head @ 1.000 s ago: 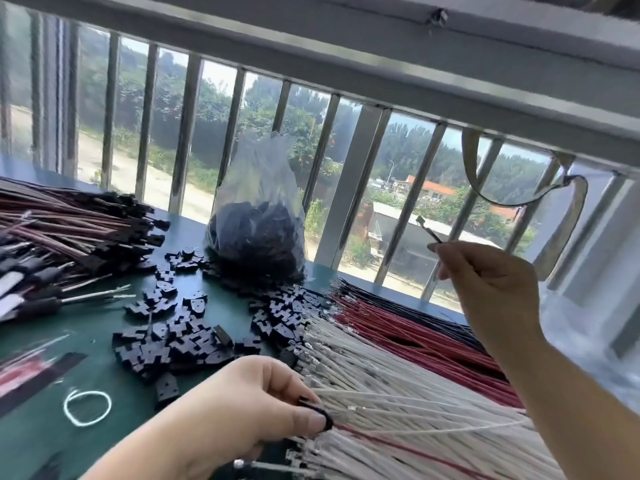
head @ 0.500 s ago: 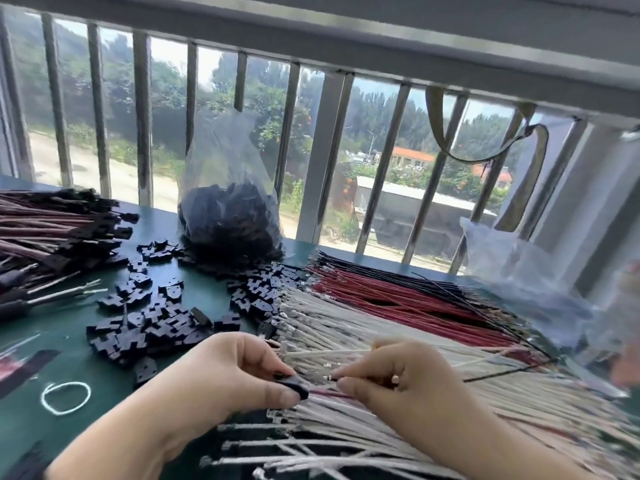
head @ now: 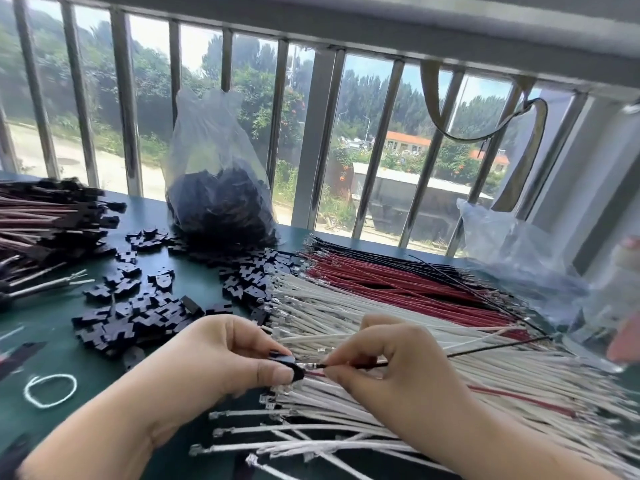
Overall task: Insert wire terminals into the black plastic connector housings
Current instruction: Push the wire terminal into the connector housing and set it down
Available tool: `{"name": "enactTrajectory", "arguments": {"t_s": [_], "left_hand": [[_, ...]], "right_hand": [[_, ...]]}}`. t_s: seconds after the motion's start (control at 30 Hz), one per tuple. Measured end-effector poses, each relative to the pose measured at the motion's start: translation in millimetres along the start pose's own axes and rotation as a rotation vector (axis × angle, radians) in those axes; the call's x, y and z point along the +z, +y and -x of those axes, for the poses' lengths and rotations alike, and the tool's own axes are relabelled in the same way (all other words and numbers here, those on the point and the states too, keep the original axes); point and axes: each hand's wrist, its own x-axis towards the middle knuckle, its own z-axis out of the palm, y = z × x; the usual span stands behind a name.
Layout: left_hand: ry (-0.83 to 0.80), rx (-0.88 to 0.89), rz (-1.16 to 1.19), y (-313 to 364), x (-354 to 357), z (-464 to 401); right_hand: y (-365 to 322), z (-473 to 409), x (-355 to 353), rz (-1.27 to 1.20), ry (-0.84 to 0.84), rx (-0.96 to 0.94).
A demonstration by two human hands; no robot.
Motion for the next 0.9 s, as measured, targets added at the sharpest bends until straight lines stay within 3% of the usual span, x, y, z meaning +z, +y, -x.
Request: {"name": "enactTrajectory", "arguments": {"t_s": [0.3,0.5,0.73,0.9], "left_hand": [[-0.002,-0.003,0.027,-0.4,-0.3,0.4],[-0.027,0.001,-0.017,-1.6,5.8,0.0],[0.024,0.022,0.078,-1.5,6.2,-0.1],[0.021,0.021,0.062,-0.5,5.5,0.4]], "right_hand": [[-3.4,-2.0,1.2,-0.106,-0.001,0.089],[-6.9,-2.1,1.5,-0.187,-0.018,0.029],[-1.8,-4.7,-6.3,-0.356,-0.163,0.116],[-0.5,-7.0,-10.0,-0.309,-0.235,0.142]]}}
